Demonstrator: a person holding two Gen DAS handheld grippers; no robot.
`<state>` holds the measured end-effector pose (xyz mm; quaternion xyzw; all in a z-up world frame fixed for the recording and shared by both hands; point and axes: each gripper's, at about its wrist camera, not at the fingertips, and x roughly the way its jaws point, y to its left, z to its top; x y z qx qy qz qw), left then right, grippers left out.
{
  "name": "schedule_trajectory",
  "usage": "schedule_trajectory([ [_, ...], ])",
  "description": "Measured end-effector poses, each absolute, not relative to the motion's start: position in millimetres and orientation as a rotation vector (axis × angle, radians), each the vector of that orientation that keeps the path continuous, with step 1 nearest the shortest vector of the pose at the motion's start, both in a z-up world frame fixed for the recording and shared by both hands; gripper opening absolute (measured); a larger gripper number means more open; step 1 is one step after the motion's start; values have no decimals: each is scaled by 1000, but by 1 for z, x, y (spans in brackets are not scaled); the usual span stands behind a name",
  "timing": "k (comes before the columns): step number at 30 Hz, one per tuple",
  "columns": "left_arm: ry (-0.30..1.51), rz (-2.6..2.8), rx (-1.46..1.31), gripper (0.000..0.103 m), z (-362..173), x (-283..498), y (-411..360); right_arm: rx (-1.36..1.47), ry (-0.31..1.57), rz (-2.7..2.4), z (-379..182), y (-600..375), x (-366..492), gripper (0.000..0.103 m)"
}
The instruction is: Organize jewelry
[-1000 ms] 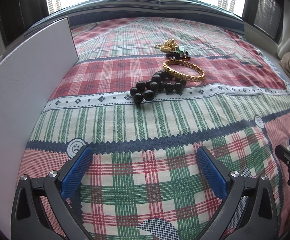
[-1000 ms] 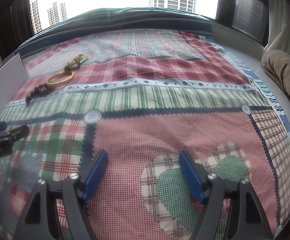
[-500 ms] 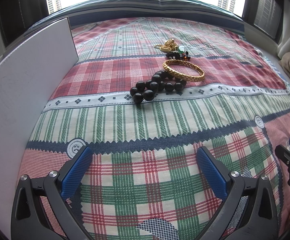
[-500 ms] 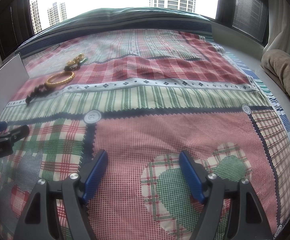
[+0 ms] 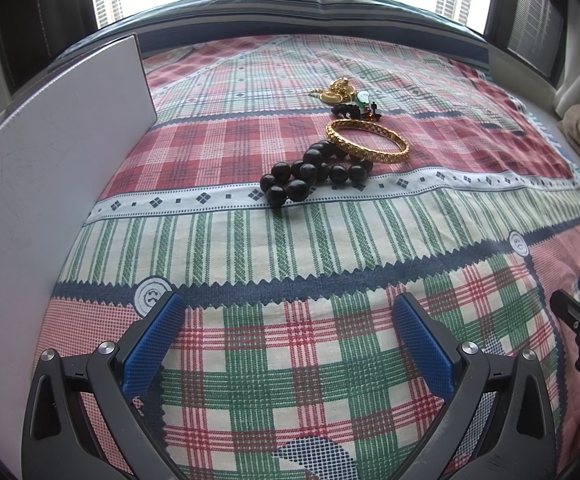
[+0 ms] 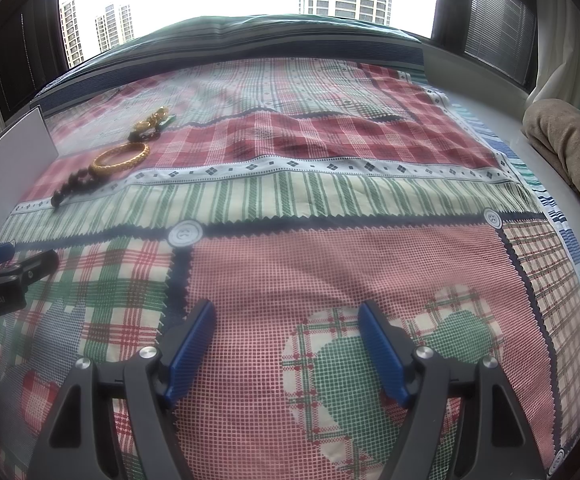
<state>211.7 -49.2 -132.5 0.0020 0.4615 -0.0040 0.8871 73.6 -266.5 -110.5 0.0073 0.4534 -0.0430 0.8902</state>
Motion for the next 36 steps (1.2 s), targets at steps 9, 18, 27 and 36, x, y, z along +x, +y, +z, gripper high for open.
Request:
schedule_trajectory([
  [9, 960, -9, 4, 103, -132, 212, -50, 15, 942, -89, -110, -266, 74, 76],
  [18, 960, -9, 4, 103, -133, 212, -48, 16, 942, -89, -110, -267, 74, 76],
  [27, 959, -9, 4, 103, -132, 212, -49, 17, 943, -87, -110, -266, 74, 77],
  [36, 962, -11, 5, 103, -132, 211, -49, 17, 944, -87, -110, -266, 74, 77],
])
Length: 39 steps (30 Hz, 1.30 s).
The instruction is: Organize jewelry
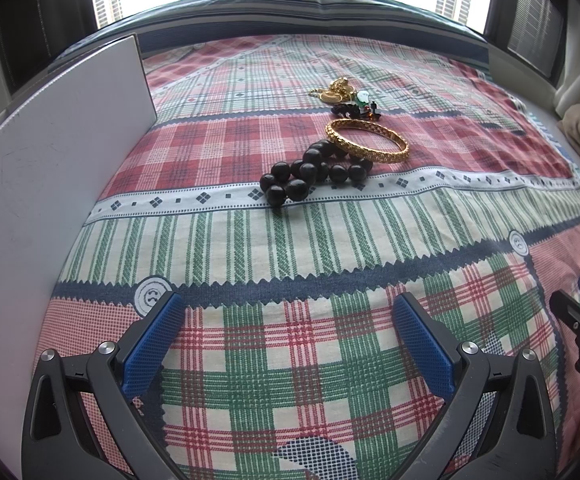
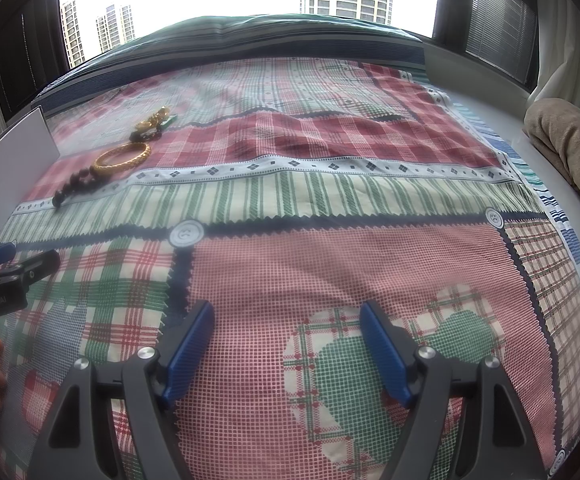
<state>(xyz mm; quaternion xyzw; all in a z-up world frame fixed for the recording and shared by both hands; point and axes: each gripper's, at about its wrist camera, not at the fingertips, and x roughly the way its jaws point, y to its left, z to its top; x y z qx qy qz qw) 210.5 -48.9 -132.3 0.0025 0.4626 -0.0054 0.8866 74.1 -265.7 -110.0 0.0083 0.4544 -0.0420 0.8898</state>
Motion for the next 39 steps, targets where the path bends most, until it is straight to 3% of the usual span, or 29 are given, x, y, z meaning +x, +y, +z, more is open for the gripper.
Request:
schedule_trajectory([
  [7, 1018, -60, 29, 103, -134, 219, -49, 18, 944, -87, -110, -266, 74, 77],
  [11, 1145, -150, 11, 101, -126, 225, -40, 19, 944, -87, -110, -266, 74, 77],
  [17, 1018, -254, -138, 101, -72, 245, 2, 18, 945, -87, -110, -266, 74, 77],
  [21, 1064, -318, -89, 99, -75, 279, -11, 19, 945, -87, -109, -266, 74, 77],
  [27, 1085, -344, 131, 82, -104, 303, -52, 19, 945, -86, -109, -266, 74, 77],
  [29, 1090, -335, 155, 66, -114, 307, -57, 19, 945, -86, -109, -266, 74, 77],
  [31, 1094, -348, 152, 24, -118, 305, -56, 19, 945, -86, -109, -266, 74, 77],
  [32, 1095, -373, 132, 19, -119, 302, -54, 19, 945, -86, -109, -266, 74, 77],
  [34, 1069, -385, 101, 10, -114, 289, -47, 20, 945, -86, -109, -266, 74, 77],
  [39, 1045, -365, -4, 10, -97, 236, -18, 21, 946, -85, -109, -266, 74, 77],
])
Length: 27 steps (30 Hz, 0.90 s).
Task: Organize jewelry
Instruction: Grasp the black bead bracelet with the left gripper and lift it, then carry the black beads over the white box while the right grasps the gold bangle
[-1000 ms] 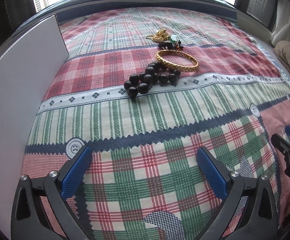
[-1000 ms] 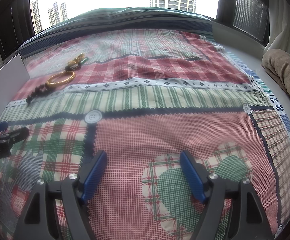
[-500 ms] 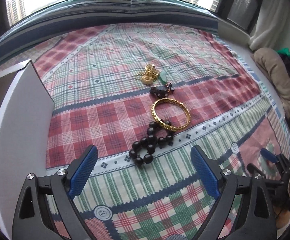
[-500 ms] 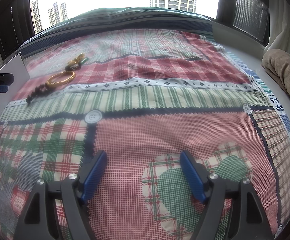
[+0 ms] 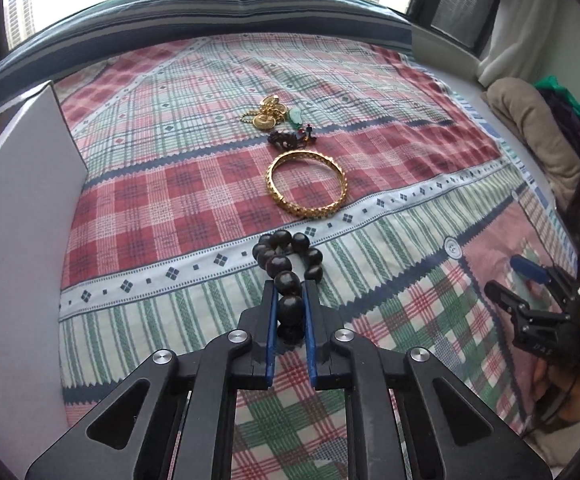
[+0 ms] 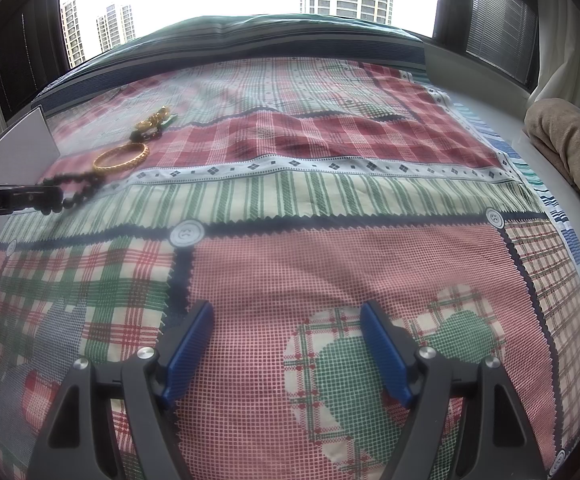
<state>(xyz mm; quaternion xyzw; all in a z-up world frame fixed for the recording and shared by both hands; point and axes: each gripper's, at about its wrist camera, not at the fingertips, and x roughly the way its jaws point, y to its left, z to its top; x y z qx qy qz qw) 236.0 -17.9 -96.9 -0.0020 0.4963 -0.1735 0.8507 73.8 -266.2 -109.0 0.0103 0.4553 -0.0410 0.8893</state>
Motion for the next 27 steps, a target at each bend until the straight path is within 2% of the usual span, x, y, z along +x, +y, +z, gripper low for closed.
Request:
schedule_trajectory([
  [4, 1065, -316, -88, 10, -91, 195, 13, 20, 960, -81, -108, -265, 74, 78],
  [5, 1071, -311, -110, 10, -91, 186, 19, 24, 1014, -66, -105, -263, 76, 78],
  [7, 1080, -306, -146, 10, -92, 173, 27, 94, 1116, 33, -91, -253, 88, 78],
  [9, 1078, -307, -171, 10, -93, 165, 30, 175, 1092, 163, -64, -234, 105, 78],
  [12, 1066, -304, -201, 10, -90, 157, 31, 68, 1057, 302, -37, -179, 154, 77],
  [14, 1058, -305, -236, 10, -85, 153, 32, -46, 1098, 371, -46, -139, 197, 76],
  [15, 1054, -308, -249, 10, -82, 150, 33, -94, 1111, 369, -57, -123, 216, 65],
  [17, 1042, -314, -272, 10, -74, 145, 36, -158, 1127, 383, -77, -98, 243, 49],
  [19, 1033, -324, -296, 10, -66, 139, 40, -234, 1179, 381, -99, -79, 258, 41],
  [22, 1012, -340, -334, 10, -51, 127, 46, -195, 1187, 372, -105, -78, 262, 8],
  [23, 1005, -345, -344, 10, -45, 123, 47, -147, 1195, 379, -101, -82, 260, 5],
  [27, 971, -377, -420, 10, -13, 99, 61, -20, 1129, 419, -66, -103, 235, 3],
])
